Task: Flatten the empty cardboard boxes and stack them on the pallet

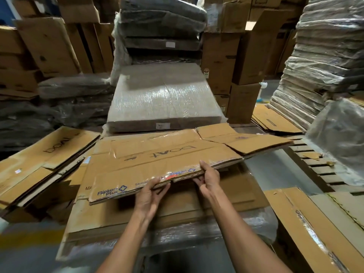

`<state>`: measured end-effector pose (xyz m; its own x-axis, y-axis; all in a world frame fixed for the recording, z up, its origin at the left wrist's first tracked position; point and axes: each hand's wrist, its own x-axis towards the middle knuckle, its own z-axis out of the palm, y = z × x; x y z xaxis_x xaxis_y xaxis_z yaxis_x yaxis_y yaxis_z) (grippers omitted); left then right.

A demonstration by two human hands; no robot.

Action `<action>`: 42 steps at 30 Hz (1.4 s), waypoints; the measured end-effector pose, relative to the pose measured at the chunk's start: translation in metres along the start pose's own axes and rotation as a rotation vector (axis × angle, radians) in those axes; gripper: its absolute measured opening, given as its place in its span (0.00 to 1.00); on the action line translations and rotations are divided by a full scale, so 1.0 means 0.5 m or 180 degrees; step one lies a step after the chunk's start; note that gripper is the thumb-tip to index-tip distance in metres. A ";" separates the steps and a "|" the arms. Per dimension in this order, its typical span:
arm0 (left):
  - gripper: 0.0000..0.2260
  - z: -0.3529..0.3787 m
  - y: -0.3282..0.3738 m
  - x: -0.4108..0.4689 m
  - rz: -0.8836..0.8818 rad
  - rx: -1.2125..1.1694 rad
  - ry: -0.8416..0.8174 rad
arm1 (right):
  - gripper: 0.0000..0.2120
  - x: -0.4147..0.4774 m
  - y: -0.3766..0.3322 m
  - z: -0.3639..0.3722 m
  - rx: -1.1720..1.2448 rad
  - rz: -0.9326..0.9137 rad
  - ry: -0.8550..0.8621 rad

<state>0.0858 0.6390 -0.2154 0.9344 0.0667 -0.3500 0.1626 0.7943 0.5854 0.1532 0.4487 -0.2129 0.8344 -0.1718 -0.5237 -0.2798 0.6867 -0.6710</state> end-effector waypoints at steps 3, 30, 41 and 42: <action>0.15 -0.050 0.046 0.012 0.0147 0.0103 0.0302 | 0.20 0.009 -0.014 -0.038 0.0082 0.0033 0.0093; 0.07 -0.286 0.066 0.050 -0.0416 0.1076 0.1925 | 0.04 0.097 0.016 -0.213 -0.0265 0.0537 0.0801; 0.12 -0.149 -0.069 0.062 -0.0630 0.3031 0.0778 | 0.06 0.042 0.024 -0.278 -0.1651 -0.0099 0.1402; 0.12 -0.127 -0.094 0.068 -0.0633 0.3126 0.0546 | 0.06 0.034 0.010 -0.294 -0.1836 -0.0265 0.1452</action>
<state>0.0895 0.6424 -0.3014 0.8165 0.1345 -0.5614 0.5707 -0.0416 0.8201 0.0963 0.3456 -0.3025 0.6186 -0.5699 -0.5409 -0.5342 0.1998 -0.8214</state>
